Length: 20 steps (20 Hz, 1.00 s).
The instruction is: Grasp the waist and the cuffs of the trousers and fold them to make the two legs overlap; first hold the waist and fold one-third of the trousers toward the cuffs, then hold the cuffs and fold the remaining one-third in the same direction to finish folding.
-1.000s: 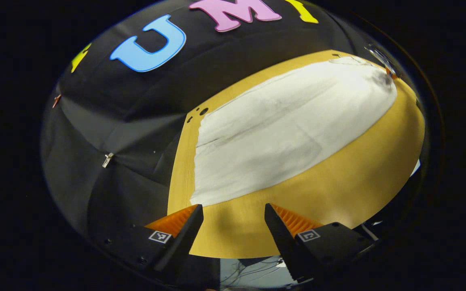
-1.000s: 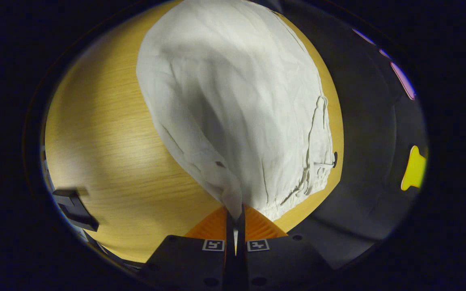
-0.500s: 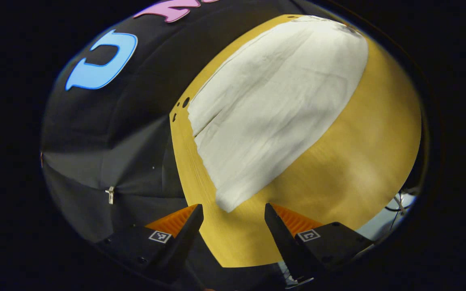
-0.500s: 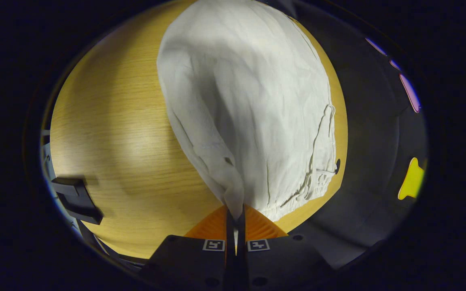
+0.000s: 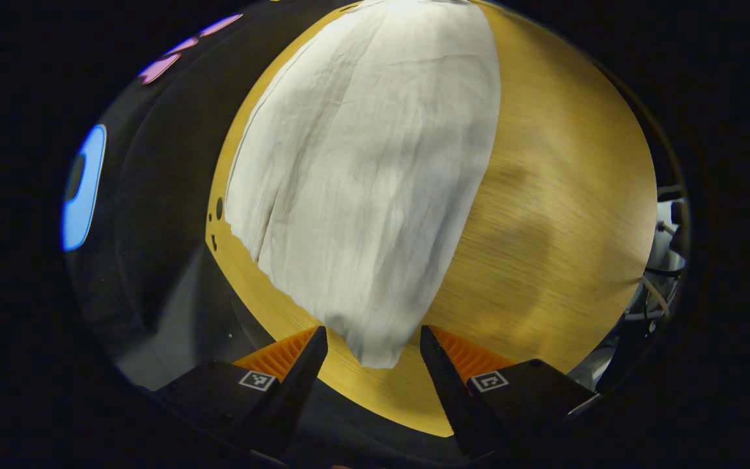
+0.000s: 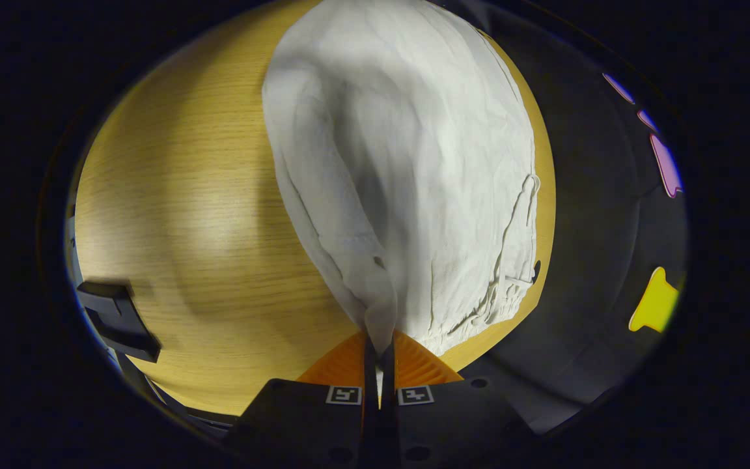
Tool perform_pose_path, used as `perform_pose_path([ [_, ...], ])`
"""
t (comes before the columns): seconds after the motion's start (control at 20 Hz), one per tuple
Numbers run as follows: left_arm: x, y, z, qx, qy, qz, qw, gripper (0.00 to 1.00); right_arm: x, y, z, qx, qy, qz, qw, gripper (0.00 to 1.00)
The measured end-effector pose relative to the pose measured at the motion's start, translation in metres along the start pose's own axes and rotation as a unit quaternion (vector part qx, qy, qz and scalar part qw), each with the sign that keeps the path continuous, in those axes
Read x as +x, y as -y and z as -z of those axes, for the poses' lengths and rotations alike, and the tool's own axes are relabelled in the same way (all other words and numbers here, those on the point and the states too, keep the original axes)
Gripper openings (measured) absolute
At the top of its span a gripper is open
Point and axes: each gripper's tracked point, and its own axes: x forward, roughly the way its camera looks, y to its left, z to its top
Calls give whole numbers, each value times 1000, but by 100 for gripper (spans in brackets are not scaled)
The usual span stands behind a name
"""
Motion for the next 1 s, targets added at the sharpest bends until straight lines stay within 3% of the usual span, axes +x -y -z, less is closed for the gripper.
perform_pose_path([
  [0.1, -1, 3, -10, 21, -1, 20, 1000, 92, 1, 1, 0, 3, 0, 1, 1000, 5],
  [0.3, 1, 1, -21, 36, -14, 38, 999, 75, -1, 0, -1, -12, 2, 10, 1000, 5],
  [0.5, 11, -3, -20, 13, -24, 47, 999, 50, 0, 1, 0, -4, 5, 16, 1000, 5],
  [0.75, 13, -3, -19, 12, -18, 20, 1000, 1, 0, 1, 1, 7, 7, 23, 1000, 5],
  [0.8, 16, -3, -18, 4, -17, 12, 1000, 8, 0, 2, 1, 11, 9, 24, 1000, 5],
  [1.0, 13, 3, -21, -36, -8, -6, 999, 6, -4, 7, 3, 35, 8, 34, 999, 5],
])
